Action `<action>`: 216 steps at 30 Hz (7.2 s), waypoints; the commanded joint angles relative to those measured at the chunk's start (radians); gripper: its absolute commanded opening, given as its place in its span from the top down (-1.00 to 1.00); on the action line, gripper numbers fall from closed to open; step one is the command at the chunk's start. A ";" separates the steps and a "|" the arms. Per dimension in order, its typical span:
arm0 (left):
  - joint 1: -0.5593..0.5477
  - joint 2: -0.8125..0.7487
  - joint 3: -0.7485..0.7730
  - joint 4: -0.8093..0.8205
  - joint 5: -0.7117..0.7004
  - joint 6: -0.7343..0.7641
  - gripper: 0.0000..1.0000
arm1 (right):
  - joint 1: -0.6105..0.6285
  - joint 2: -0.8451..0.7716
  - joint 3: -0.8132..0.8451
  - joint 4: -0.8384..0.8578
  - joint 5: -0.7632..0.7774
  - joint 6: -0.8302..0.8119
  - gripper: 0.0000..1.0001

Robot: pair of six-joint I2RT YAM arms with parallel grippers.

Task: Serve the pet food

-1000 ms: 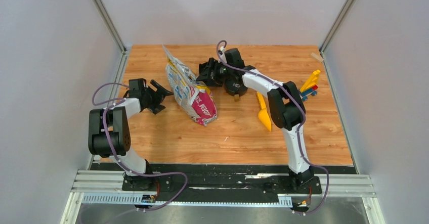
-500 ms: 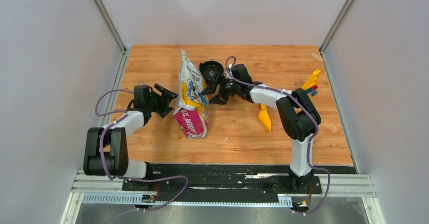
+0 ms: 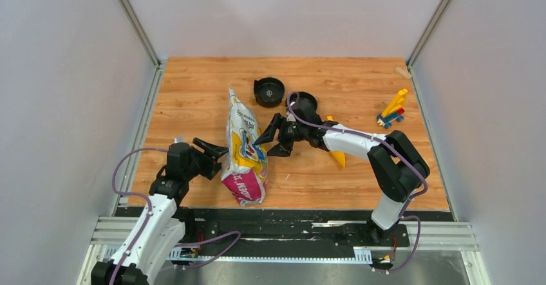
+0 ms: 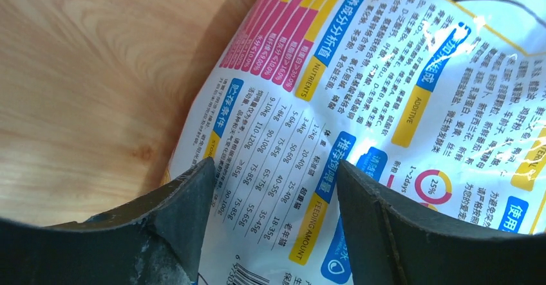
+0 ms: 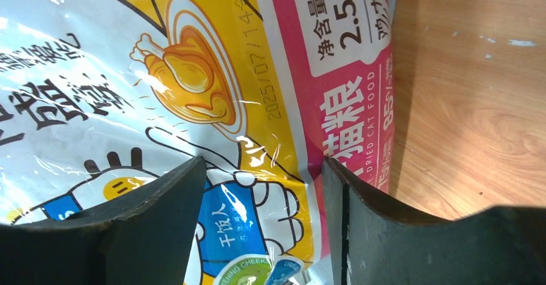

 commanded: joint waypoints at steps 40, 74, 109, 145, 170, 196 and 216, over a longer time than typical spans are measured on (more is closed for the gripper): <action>-0.051 0.371 1.108 -0.720 0.206 0.797 -0.34 | 0.092 -0.267 0.480 -0.445 0.223 -0.462 0.09; -0.050 0.362 1.035 -0.660 0.275 0.747 0.12 | 0.261 -0.066 0.687 -0.548 0.371 -0.333 0.56; -0.051 0.369 1.035 -0.706 0.269 0.829 0.19 | 0.351 -0.019 0.817 -0.765 0.646 -0.400 1.00; -0.052 0.313 0.911 -0.636 0.421 0.762 0.03 | 0.302 -0.126 0.572 -0.330 0.334 -0.397 1.00; -0.050 0.322 1.018 -0.772 0.268 0.792 0.42 | 0.302 -0.156 0.567 -0.395 0.460 -0.480 1.00; -0.050 0.373 0.983 -0.699 0.287 0.758 0.27 | 0.298 -0.109 0.604 -0.418 0.310 -0.454 0.95; -0.051 0.353 0.956 -0.685 0.294 0.759 0.93 | 0.291 -0.085 0.627 -0.454 0.310 -0.440 1.00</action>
